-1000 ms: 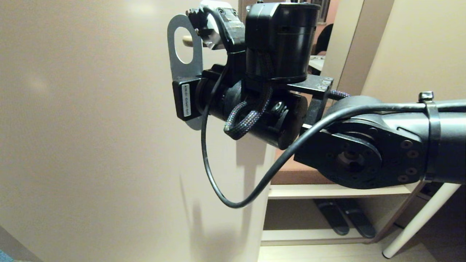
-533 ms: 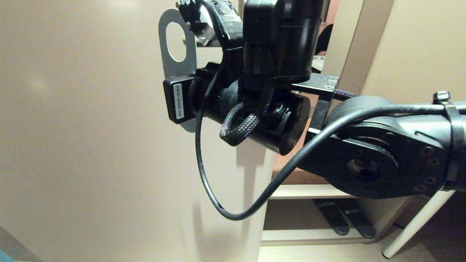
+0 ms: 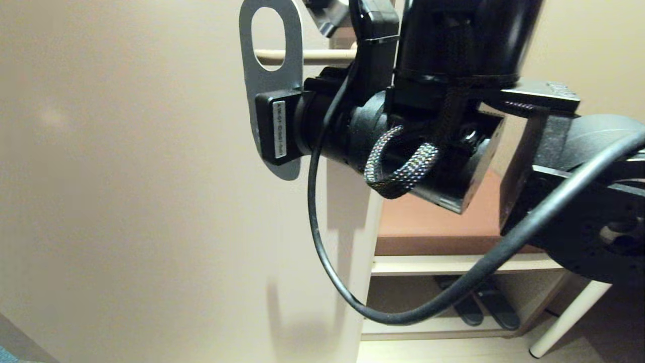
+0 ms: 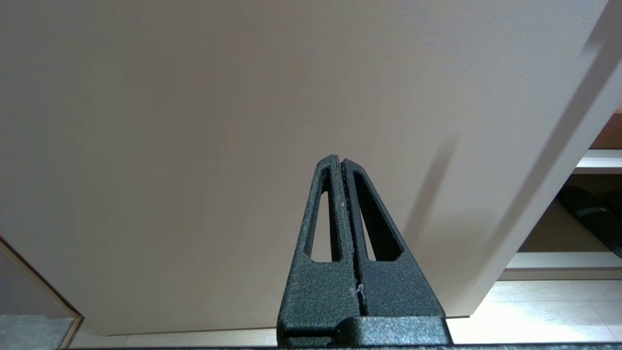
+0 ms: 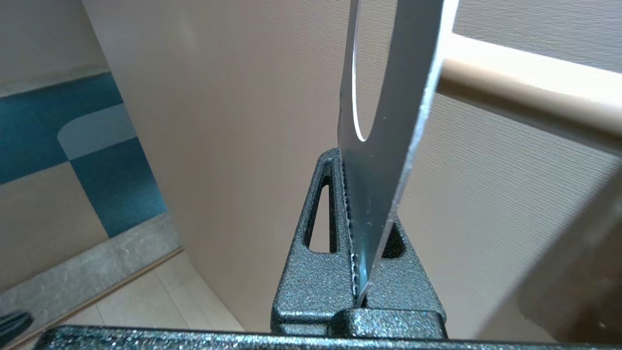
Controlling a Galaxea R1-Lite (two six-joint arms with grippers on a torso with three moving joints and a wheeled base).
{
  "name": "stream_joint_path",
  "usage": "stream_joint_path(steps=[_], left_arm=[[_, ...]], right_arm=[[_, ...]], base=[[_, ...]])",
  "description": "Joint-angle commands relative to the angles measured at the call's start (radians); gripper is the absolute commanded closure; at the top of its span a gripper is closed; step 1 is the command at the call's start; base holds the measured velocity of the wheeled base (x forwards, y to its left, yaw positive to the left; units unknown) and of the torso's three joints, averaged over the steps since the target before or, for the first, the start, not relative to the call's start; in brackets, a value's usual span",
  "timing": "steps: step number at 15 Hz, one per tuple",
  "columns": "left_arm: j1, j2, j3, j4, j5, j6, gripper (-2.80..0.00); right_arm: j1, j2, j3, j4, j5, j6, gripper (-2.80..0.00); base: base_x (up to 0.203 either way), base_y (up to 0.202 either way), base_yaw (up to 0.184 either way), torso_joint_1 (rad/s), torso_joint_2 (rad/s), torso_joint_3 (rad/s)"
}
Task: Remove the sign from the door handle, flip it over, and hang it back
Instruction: Hand it to the other hand
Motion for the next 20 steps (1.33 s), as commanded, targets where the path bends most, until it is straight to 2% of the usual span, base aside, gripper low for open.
stream_joint_path(steps=[1, 6, 15, 18, 20], left_arm=[[0.001, 0.0, 0.0, 0.0, 0.0, -0.001, 0.0], [0.001, 0.0, 0.0, 0.0, 0.0, -0.001, 0.0], [0.001, 0.0, 0.0, 0.0, 0.0, -0.001, 0.0], [0.001, 0.0, 0.0, 0.0, 0.0, -0.001, 0.0], [0.001, 0.0, 0.0, 0.0, 0.0, -0.001, 0.0]], right_arm=[[-0.021, -0.076, 0.05, -0.002, -0.001, 0.0, 0.0], [-0.08, -0.218, 0.192, -0.001, -0.001, -0.007, 0.0], [-0.297, -0.48, 0.423, 0.004, -0.001, -0.06, 0.0], [-0.42, -0.566, 0.493, 0.037, -0.003, -0.061, 0.0], [-0.54, -0.634, 0.548, 0.056, -0.027, -0.066, 0.0]], base=[[0.0, 0.0, 0.0, 0.0, 0.0, 0.0], [0.0, 0.0, 0.0, 0.0, 0.0, 0.0], [0.0, 0.0, 0.0, 0.0, 0.0, 0.0], [0.0, 0.0, 0.0, 0.0, 0.0, 0.0], [0.0, 0.0, 0.0, 0.0, 0.0, 0.0]])
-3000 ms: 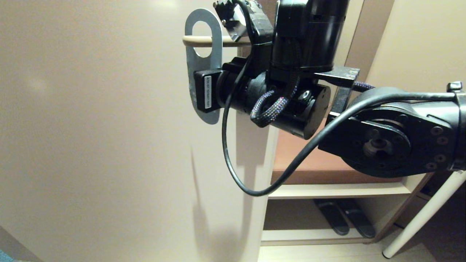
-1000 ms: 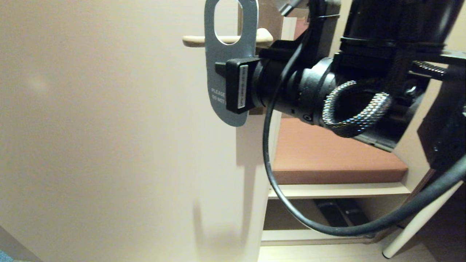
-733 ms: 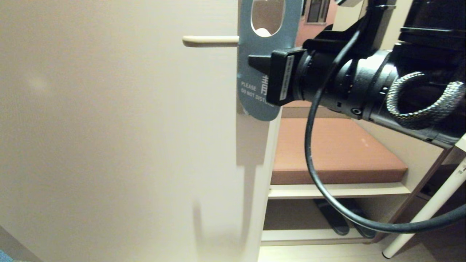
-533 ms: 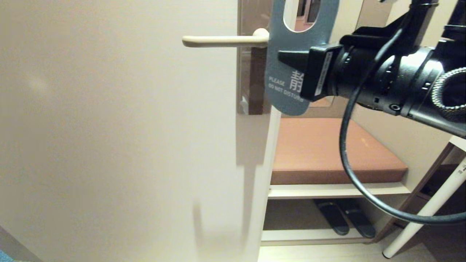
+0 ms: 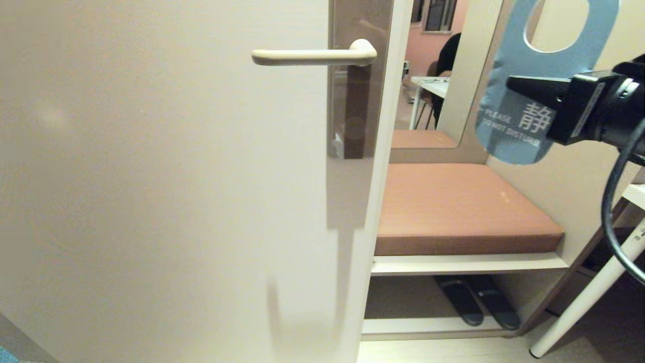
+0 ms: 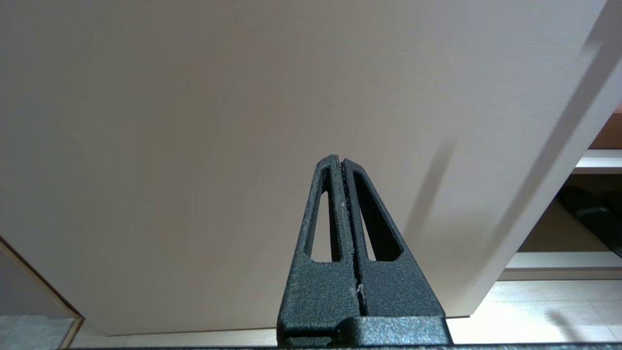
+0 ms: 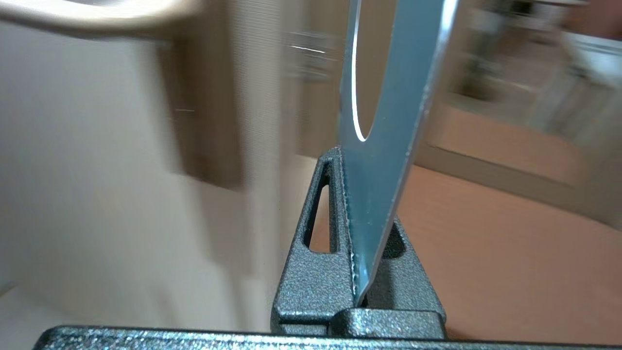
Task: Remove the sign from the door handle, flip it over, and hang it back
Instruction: Hand it to the other hand
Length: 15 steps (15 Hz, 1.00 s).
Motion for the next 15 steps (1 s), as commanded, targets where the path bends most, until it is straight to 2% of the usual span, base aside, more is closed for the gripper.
stream_joint_path(steps=[1, 5, 8, 11, 13, 15], left_arm=[[0.0, 0.0, 0.0, 0.0, 0.001, 0.0, 0.0], [0.0, 0.0, 0.0, 0.0, 0.001, 0.0, 0.0], [0.0, 0.0, 0.0, 0.0, 0.001, 0.0, 0.0], [0.0, 0.0, 0.0, 0.0, 0.001, 0.0, 0.0], [0.0, 0.0, 0.0, 0.0, 0.001, 0.0, 0.0], [0.0, 0.0, 0.0, 0.0, 0.001, 0.0, 0.0]], right_arm=[[-0.143, -0.121, 0.095, 0.008, -0.023, -0.004, 0.0], [-0.284, -0.35, 0.339, 0.014, -0.033, -0.006, 0.0], [-0.337, -0.515, 0.515, 0.038, -0.034, -0.013, 0.0], [-0.353, -0.664, 0.699, 0.041, -0.017, -0.033, 0.0], [-0.361, -0.768, 0.827, 0.038, 0.013, -0.052, 0.0], [-0.405, -0.867, 0.912, 0.039, 0.061, -0.08, 0.0]], base=[[0.0, 0.0, 0.0, 0.0, 0.0, 0.0], [0.0, 0.0, 0.0, 0.0, 0.0, 0.0], [0.0, 0.0, 0.0, 0.0, 0.0, 0.0], [0.0, 0.0, 0.0, 0.0, 0.0, 0.0], [0.0, 0.0, 0.0, 0.0, 0.0, 0.0], [0.0, 0.0, 0.0, 0.0, 0.0, 0.0]])
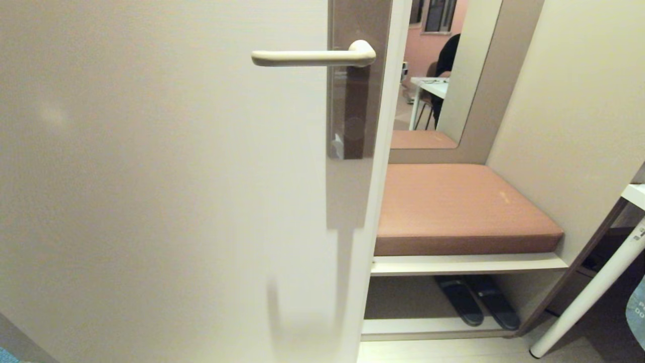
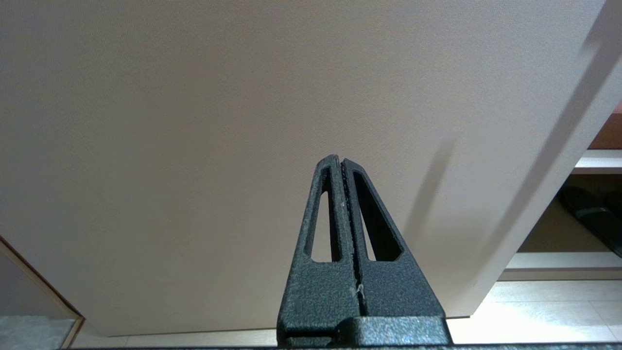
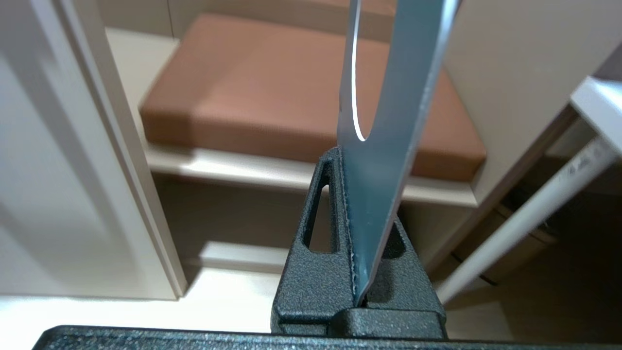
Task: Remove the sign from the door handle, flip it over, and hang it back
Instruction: Hand it to the other hand
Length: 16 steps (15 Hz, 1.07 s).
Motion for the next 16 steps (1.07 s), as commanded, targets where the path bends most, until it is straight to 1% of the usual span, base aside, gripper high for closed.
stream_joint_path(steps=[1, 2, 4, 6, 8, 11, 16], left_arm=[[0.0, 0.0, 0.0, 0.0, 0.0, -0.001, 0.0], [0.0, 0.0, 0.0, 0.0, 0.0, -0.001, 0.0], [0.0, 0.0, 0.0, 0.0, 0.0, -0.001, 0.0], [0.0, 0.0, 0.0, 0.0, 0.0, -0.001, 0.0], [0.0, 0.0, 0.0, 0.0, 0.0, -0.001, 0.0], [0.0, 0.0, 0.0, 0.0, 0.0, -0.001, 0.0], [0.0, 0.0, 0.0, 0.0, 0.0, -0.001, 0.0]], right_arm=[[-0.058, -0.165, 0.088, 0.004, 0.067, -0.017, 0.0], [-0.084, -0.195, 0.113, 0.006, 0.125, -0.023, 0.0], [-0.114, -0.227, 0.179, -0.003, 0.162, -0.029, 0.0], [-0.143, -0.286, 0.22, 0.005, 0.171, -0.028, 0.0], [-0.156, -0.338, 0.223, 0.088, 0.169, -0.023, 0.0], [-0.149, -0.404, 0.223, 0.168, 0.171, -0.014, 0.0], [-0.148, -0.502, 0.223, 0.214, 0.178, 0.015, 0.0]], base=[[0.0, 0.0, 0.0, 0.0, 0.0, 0.0], [0.0, 0.0, 0.0, 0.0, 0.0, 0.0], [0.0, 0.0, 0.0, 0.0, 0.0, 0.0], [0.0, 0.0, 0.0, 0.0, 0.0, 0.0], [0.0, 0.0, 0.0, 0.0, 0.0, 0.0], [0.0, 0.0, 0.0, 0.0, 0.0, 0.0], [0.0, 0.0, 0.0, 0.0, 0.0, 0.0]])
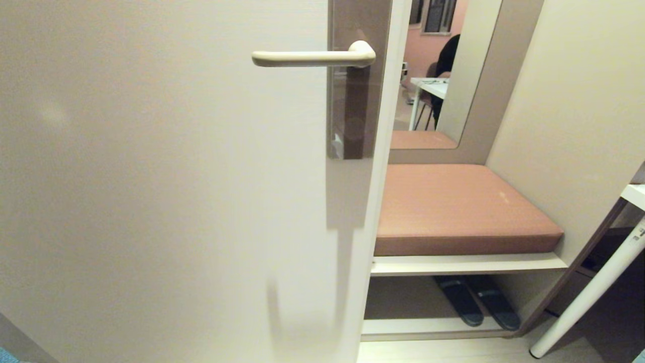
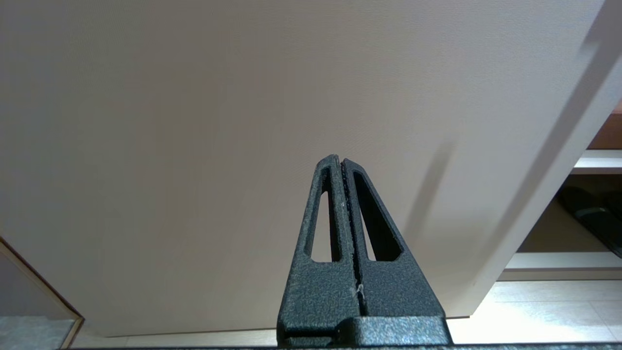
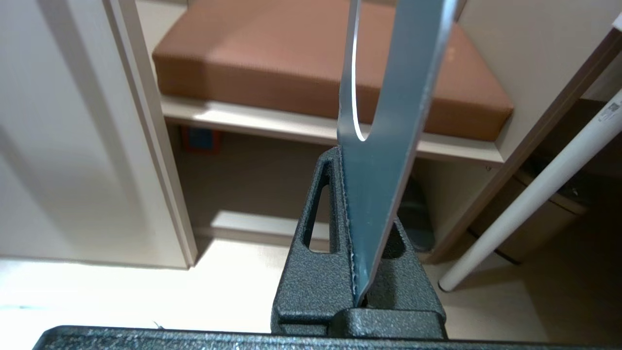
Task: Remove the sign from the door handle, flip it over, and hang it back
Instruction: Hand it to the other hand
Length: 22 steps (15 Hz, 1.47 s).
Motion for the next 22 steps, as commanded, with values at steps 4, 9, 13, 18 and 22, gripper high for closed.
stream_joint_path(steps=[4, 9, 13, 18, 22], left_arm=[[0.001, 0.0, 0.0, 0.0, 0.0, 0.0, 0.0], [0.001, 0.0, 0.0, 0.0, 0.0, 0.0, 0.0], [0.001, 0.0, 0.0, 0.0, 0.0, 0.0, 0.0], [0.001, 0.0, 0.0, 0.0, 0.0, 0.0, 0.0], [0.001, 0.0, 0.0, 0.0, 0.0, 0.0, 0.0]], right_arm=[[0.0, -0.089, 0.0, 0.0, -0.002, 0.011, 0.0], [0.0, -0.089, 0.0, 0.002, -0.006, 0.048, 0.0], [0.0, -0.089, 0.0, 0.002, -0.006, 0.048, 0.0], [0.0, -0.089, 0.0, 0.002, -0.006, 0.048, 0.0], [0.0, -0.089, 0.0, 0.002, -0.006, 0.048, 0.0]], base=[[0.0, 0.0, 0.0, 0.0, 0.0, 0.0], [0.0, 0.0, 0.0, 0.0, 0.0, 0.0], [0.0, 0.0, 0.0, 0.0, 0.0, 0.0], [0.0, 0.0, 0.0, 0.0, 0.0, 0.0], [0.0, 0.0, 0.0, 0.0, 0.0, 0.0]])
